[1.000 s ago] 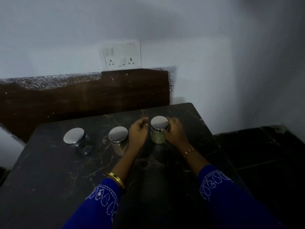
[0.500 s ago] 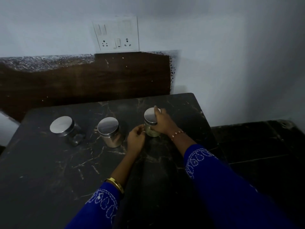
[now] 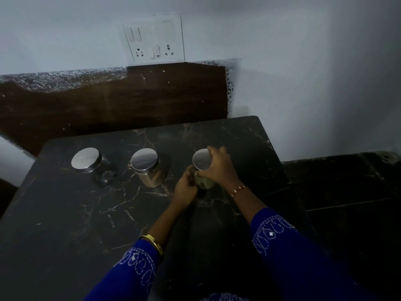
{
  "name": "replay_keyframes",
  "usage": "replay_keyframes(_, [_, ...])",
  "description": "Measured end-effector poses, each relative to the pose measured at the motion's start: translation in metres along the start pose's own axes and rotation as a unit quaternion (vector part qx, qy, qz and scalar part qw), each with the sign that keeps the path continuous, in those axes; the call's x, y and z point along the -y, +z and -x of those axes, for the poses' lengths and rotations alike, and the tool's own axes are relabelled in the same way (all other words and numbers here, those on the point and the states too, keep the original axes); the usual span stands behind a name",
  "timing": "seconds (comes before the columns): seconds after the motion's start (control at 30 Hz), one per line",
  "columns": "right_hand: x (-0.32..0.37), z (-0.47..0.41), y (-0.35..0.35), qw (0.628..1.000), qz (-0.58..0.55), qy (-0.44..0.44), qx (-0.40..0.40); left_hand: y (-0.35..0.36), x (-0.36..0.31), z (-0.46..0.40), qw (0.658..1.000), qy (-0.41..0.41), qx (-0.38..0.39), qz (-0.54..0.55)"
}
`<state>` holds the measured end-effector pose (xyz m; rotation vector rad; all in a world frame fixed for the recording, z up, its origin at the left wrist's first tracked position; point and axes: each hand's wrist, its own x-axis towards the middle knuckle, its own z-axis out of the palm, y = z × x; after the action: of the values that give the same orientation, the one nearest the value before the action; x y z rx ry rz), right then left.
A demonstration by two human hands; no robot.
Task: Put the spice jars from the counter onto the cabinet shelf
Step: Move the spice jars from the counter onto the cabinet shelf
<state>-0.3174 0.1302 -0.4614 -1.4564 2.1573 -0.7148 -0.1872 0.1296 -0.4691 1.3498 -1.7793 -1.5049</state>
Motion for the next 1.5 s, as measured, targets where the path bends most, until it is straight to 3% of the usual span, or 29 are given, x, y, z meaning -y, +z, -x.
replay_keyframes(0.1, [0.004, 0.01, -0.006, 0.996, -0.06, 0.068, -0.021, 0.004, 0.002, 0.01, 1.0, 0.007, 0.008, -0.029])
replay_keyframes(0.23, [0.012, 0.023, -0.014, 0.973, -0.176, 0.139, -0.049, 0.003, -0.002, 0.018, 0.986, 0.123, -0.029, -0.106])
replay_keyframes(0.3, [0.022, 0.028, -0.018, 0.962, -0.215, 0.159, -0.048, 0.001, -0.003, 0.018, 0.969, 0.14, -0.077, -0.186])
replay_keyframes(0.37, [0.035, 0.032, -0.025, 0.956, -0.245, 0.157, -0.04, -0.005, -0.009, 0.02, 0.959, 0.146, -0.135, -0.201])
replay_keyframes(0.47, [0.059, 0.041, -0.05, 0.939, -0.328, 0.096, -0.027, -0.018, -0.022, 0.029, 0.978, 0.15, -0.136, -0.057])
replay_keyframes(0.6, [0.08, 0.053, -0.07, 0.935, -0.354, 0.021, 0.0, -0.042, -0.036, 0.041, 0.981, 0.048, -0.082, 0.169])
replay_keyframes(0.7, [0.083, 0.063, -0.065, 0.927, -0.375, 0.003, 0.028, -0.059, -0.049, 0.046, 0.959, 0.028, 0.032, 0.28])
replay_keyframes(0.83, [0.086, 0.075, -0.058, 0.903, -0.426, -0.011, 0.057, -0.082, -0.062, 0.05, 0.901, 0.018, 0.135, 0.412])
replay_keyframes(1.07, [0.11, 0.093, -0.05, 0.919, -0.392, -0.036, 0.02, -0.102, -0.056, 0.045, 0.858, 0.027, 0.172, 0.483])
replay_keyframes(1.27, [0.126, 0.111, -0.038, 0.938, -0.334, -0.046, -0.082, -0.1, -0.052, 0.04, 0.853, 0.001, 0.146, 0.502])
replay_keyframes(1.5, [0.137, 0.128, -0.021, 0.926, -0.348, -0.02, -0.142, -0.098, -0.049, 0.041, 0.88, 0.017, 0.141, 0.453])
